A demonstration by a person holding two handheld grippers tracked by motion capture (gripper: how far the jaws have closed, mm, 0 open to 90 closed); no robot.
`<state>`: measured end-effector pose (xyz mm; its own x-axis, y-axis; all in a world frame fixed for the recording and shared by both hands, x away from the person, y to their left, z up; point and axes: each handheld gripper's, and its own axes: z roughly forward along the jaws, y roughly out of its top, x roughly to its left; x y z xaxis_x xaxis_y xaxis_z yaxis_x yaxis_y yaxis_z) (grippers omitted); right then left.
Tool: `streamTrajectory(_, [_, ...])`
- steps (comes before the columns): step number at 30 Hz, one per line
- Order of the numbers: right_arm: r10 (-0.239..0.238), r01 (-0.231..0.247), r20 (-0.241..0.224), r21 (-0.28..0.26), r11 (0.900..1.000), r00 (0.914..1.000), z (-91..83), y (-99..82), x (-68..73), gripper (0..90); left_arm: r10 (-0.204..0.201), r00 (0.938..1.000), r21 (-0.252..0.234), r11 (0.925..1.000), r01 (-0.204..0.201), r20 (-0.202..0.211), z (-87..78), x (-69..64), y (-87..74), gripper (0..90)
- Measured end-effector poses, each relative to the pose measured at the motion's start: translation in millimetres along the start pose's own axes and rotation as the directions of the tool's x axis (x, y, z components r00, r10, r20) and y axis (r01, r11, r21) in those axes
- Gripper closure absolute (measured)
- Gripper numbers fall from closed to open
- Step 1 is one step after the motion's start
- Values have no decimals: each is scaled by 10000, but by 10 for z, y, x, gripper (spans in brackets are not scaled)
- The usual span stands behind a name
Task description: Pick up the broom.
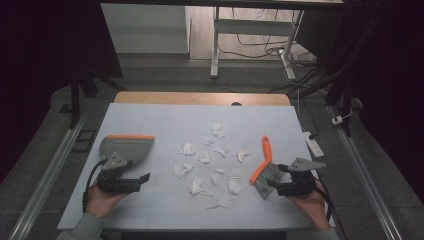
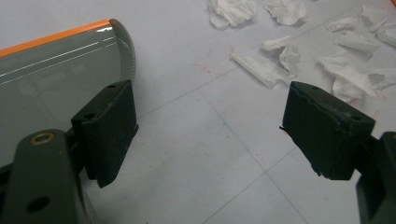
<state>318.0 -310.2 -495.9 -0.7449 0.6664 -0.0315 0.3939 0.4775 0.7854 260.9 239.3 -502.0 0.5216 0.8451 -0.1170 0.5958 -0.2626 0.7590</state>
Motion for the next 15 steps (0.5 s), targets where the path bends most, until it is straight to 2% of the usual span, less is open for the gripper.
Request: streamTrajectory(15, [-114,114,157,9,9999,9998,-18,27,36,257,160,9998,7,9999,-160,95,18,-12,13,198])
